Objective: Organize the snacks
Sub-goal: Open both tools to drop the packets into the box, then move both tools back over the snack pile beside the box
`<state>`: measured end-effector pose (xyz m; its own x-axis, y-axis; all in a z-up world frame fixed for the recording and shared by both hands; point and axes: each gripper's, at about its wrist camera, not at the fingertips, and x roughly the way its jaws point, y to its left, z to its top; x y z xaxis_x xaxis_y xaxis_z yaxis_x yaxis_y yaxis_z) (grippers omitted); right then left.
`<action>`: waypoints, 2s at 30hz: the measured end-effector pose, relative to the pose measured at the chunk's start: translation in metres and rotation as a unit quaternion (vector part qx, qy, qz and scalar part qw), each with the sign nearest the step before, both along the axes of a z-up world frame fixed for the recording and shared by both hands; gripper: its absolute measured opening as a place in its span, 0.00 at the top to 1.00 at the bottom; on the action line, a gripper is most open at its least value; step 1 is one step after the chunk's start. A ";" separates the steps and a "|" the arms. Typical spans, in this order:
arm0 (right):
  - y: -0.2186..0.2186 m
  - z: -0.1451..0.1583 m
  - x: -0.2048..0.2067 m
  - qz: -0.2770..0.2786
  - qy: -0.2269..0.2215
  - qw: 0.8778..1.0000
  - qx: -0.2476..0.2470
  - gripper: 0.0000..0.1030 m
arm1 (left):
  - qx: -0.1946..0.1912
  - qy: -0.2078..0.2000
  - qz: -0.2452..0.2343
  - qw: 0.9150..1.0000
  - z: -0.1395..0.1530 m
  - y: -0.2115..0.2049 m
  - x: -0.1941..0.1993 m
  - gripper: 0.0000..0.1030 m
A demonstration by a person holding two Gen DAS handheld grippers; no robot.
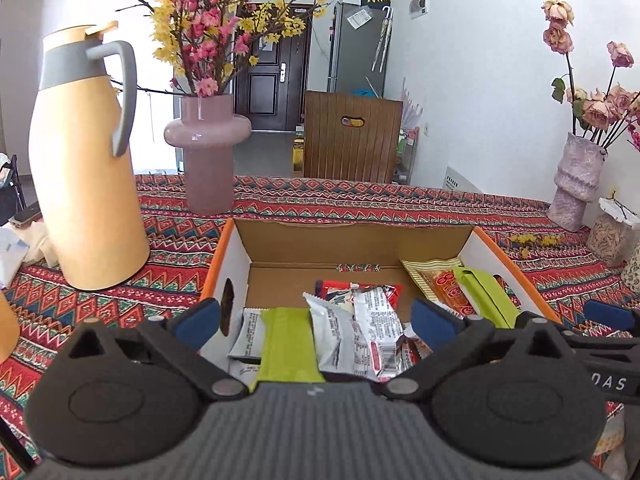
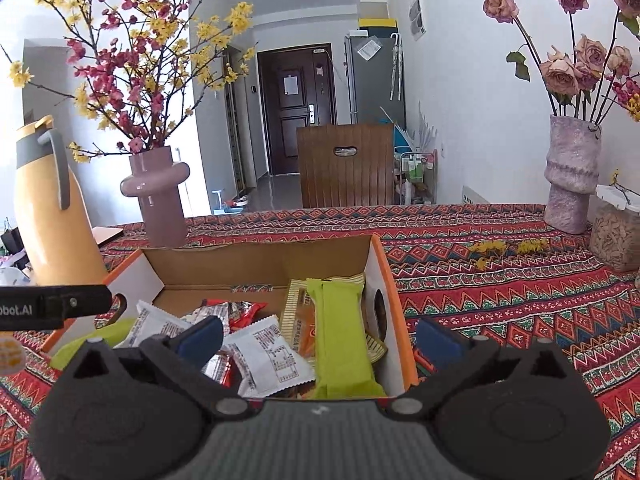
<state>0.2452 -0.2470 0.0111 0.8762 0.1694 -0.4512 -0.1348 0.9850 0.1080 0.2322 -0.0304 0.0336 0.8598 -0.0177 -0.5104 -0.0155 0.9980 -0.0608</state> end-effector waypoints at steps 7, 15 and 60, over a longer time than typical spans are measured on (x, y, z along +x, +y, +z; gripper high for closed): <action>0.000 0.004 -0.035 0.014 -0.012 1.000 -0.003 0.00 | -0.006 -0.009 -0.005 1.000 0.000 0.011 -0.030 0.00; 0.001 0.006 -0.079 0.030 -0.021 0.999 -0.006 0.00 | 0.000 -0.023 -0.018 1.000 0.002 0.018 -0.067 0.00; 0.042 -0.057 -0.188 0.082 0.075 0.994 -0.004 0.00 | -0.005 0.022 -0.039 0.999 -0.053 0.041 -0.181 0.00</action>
